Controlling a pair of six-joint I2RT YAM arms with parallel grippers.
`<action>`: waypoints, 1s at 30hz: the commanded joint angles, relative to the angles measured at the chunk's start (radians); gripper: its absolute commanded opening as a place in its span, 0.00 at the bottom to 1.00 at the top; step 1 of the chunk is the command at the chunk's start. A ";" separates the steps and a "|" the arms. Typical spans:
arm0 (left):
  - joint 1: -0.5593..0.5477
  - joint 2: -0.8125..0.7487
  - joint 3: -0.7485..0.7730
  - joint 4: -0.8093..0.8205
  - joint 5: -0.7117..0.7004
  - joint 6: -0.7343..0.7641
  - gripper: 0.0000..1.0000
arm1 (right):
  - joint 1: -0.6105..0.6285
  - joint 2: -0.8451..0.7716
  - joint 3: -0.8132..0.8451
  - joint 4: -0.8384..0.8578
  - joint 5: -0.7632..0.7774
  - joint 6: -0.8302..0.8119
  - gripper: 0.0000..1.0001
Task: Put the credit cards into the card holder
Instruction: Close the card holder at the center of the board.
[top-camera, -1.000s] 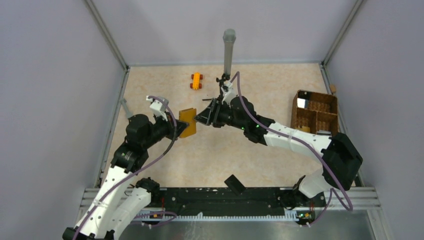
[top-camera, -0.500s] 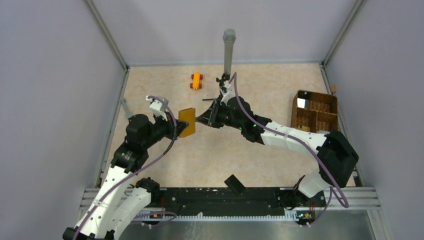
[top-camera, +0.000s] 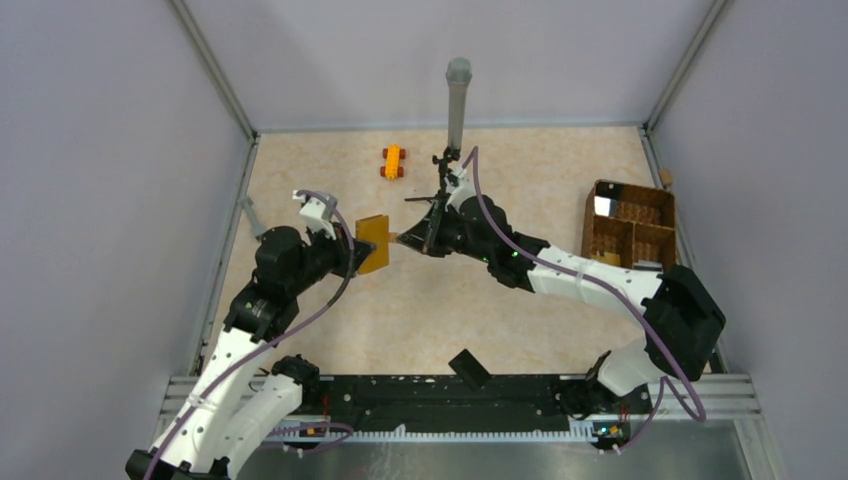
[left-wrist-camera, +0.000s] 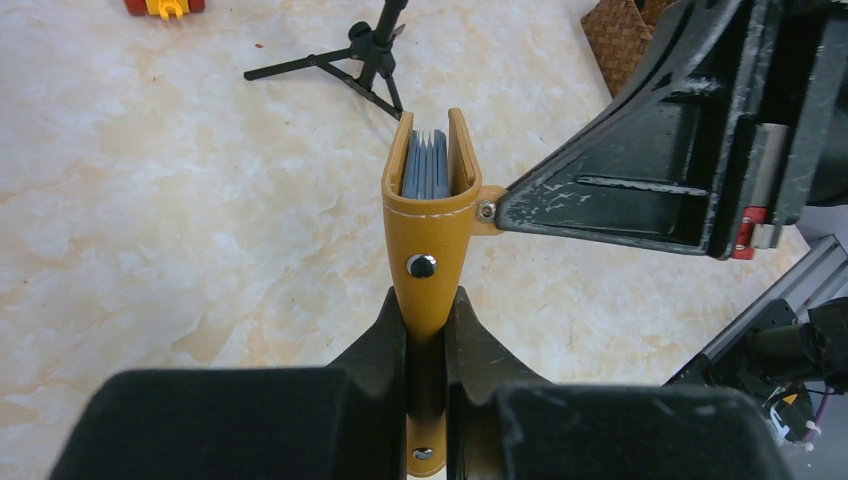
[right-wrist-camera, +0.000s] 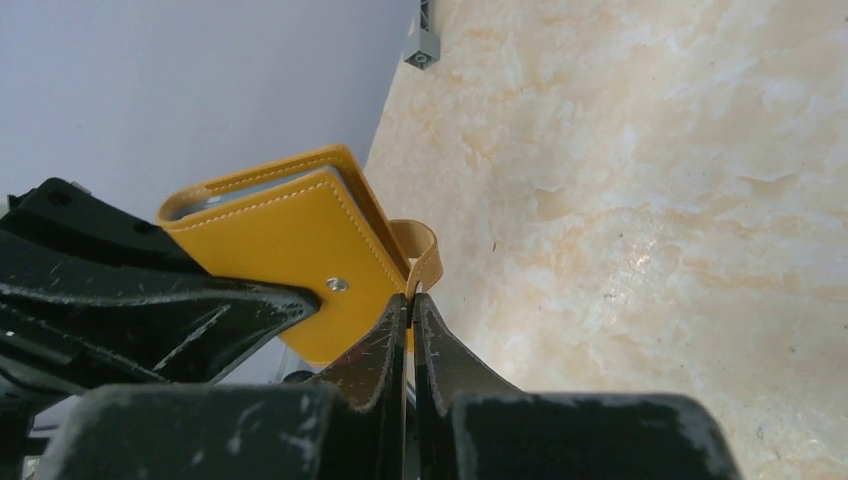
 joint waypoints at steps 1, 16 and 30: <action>-0.002 0.000 0.037 0.014 -0.042 -0.010 0.00 | 0.013 -0.067 0.001 0.049 -0.024 -0.074 0.00; -0.004 0.025 0.031 0.040 0.044 -0.029 0.00 | 0.052 0.013 0.110 0.027 -0.122 -0.192 0.00; -0.004 0.019 0.031 0.041 0.037 -0.031 0.00 | 0.082 0.043 0.179 -0.135 0.004 -0.244 0.00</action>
